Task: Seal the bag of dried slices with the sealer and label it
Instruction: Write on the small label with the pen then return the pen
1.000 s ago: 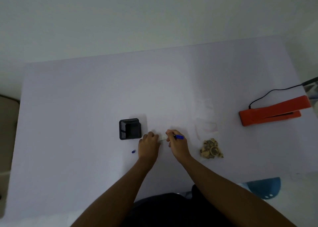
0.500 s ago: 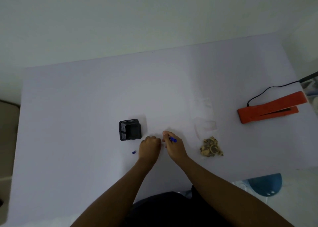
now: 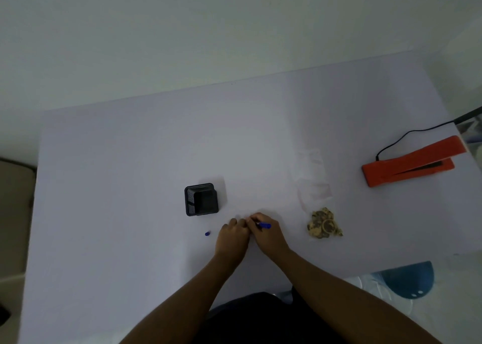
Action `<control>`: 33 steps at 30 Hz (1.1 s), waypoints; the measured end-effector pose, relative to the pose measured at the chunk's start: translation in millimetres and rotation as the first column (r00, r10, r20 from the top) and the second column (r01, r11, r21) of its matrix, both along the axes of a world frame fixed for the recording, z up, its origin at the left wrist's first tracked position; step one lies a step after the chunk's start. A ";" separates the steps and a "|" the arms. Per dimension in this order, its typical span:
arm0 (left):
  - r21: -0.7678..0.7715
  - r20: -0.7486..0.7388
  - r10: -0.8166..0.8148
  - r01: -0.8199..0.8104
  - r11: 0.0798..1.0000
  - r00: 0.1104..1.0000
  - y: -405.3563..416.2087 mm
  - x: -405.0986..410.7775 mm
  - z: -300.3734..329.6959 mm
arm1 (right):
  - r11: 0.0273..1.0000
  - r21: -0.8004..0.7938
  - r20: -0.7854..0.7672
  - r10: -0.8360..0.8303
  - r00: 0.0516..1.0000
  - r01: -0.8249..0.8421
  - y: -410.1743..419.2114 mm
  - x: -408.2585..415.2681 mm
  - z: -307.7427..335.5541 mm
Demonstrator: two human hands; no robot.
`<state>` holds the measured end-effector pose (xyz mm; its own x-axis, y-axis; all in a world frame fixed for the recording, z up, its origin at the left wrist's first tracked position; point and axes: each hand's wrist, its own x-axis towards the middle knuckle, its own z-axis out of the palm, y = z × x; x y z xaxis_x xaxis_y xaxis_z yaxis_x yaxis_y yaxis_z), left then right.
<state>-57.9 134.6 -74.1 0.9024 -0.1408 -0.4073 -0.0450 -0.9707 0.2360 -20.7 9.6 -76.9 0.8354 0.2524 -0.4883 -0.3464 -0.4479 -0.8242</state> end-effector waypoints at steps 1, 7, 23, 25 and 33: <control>0.003 -0.007 -0.004 0.004 1.000 1.000 0.2 0.0 0.8 | 1.000 -0.001 0.016 0.007 1.000 -0.007 -1.1 -0.2 -1.5; 0.025 -0.036 -0.024 0.024 0.999 0.999 -0.8 0.8 4.0 | 1.000 0.002 0.057 -0.017 0.998 0.017 -2.4 -3.3 -6.7; 0.031 -0.064 0.007 -0.005 0.999 0.998 -4.9 2.7 8.7 | 0.995 -0.098 0.148 0.032 0.988 -0.018 -6.4 -6.6 -21.8; 0.026 -0.065 0.015 -0.014 1.000 0.998 -5.3 4.2 9.8 | 0.995 -0.097 0.153 0.022 0.988 -0.007 -6.5 -7.8 -23.3; 0.034 -0.074 0.048 -0.046 0.998 0.996 -8.5 9.0 12.1 | 0.991 -0.135 0.131 0.020 0.991 -0.002 -5.2 -6.9 -29.2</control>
